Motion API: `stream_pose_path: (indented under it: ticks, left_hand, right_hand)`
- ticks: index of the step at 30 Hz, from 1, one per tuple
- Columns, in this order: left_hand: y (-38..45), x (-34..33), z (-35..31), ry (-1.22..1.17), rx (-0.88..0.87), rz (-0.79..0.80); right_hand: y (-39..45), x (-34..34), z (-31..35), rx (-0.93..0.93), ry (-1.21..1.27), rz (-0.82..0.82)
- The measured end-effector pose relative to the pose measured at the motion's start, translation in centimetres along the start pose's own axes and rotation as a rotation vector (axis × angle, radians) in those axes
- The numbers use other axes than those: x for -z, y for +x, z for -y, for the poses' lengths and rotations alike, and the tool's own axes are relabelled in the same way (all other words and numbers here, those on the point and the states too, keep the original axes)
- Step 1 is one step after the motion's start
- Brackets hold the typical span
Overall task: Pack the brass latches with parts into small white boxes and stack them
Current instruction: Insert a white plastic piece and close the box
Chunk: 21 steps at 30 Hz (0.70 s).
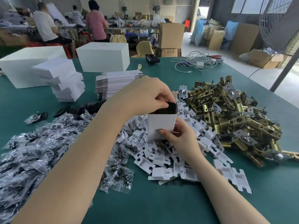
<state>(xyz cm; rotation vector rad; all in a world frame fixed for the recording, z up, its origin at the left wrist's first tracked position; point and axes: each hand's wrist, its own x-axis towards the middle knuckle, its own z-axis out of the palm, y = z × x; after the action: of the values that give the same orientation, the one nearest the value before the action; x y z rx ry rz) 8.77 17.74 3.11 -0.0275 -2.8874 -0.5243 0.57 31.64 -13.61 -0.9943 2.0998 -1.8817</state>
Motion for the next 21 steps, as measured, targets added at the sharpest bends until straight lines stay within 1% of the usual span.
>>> stream_pose_path:
  ticks: [3, 12, 14, 17, 21]
  left_hand:
    - [0.5, -0.6, 0.0, 0.050, 0.025, 0.081]
    - [0.4, -1.0, -0.2, 0.081, 0.031, 0.128]
    - [0.2, -0.9, -0.2, 0.078, 0.028, 0.166]
    - [0.1, -1.2, -0.5, 0.180, 0.027, 0.228]
    - [0.2, -1.8, -0.9, 0.322, 0.033, 0.217]
  right_hand:
    - [-0.1, 0.1, 0.1, 0.008, 0.010, 0.005]
    - [-0.2, 0.0, 0.4, -0.004, -0.003, 0.001]
    - [-0.2, 0.0, 0.4, 0.002, 0.014, 0.005]
    - [-0.2, 0.0, 0.3, 0.002, 0.021, 0.014]
    - [-0.3, 0.0, 0.2, 0.009, 0.012, 0.021]
